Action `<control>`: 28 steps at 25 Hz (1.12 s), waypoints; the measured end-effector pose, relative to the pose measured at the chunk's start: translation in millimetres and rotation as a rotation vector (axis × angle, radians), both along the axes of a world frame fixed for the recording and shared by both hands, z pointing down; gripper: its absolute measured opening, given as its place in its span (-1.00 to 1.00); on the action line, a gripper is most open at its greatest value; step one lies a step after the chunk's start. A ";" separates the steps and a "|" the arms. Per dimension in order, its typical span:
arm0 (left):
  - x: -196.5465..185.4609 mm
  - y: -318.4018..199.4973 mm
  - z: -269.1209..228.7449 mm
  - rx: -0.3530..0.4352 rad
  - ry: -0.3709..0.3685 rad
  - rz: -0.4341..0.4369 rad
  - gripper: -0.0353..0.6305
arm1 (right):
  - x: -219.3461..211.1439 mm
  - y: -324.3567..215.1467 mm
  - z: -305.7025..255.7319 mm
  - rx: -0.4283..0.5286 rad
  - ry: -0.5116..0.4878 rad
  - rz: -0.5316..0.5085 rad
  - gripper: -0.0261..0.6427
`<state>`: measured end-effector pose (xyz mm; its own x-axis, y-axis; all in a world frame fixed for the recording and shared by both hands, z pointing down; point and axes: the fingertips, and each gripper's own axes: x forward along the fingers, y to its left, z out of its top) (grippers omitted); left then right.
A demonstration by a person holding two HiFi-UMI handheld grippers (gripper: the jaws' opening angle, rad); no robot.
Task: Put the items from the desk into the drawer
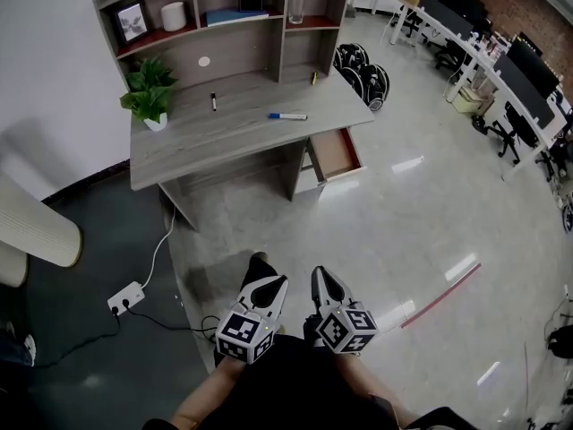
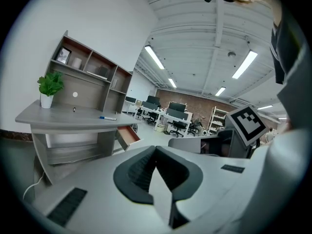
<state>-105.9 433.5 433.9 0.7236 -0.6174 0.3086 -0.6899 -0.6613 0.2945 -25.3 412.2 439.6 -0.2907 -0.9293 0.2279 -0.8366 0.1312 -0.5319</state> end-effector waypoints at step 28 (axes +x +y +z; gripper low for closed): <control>17.1 -236.9 8.2 -0.035 -0.046 0.103 -0.87 | 18.7 -225.3 9.6 -0.043 -0.006 0.091 -0.94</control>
<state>-88.8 196.5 442.1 0.7675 -0.5285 0.3629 -0.6318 -0.7197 0.2880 -6.6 186.9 449.3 -0.2070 -0.9413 0.2667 -0.8408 0.0318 -0.5404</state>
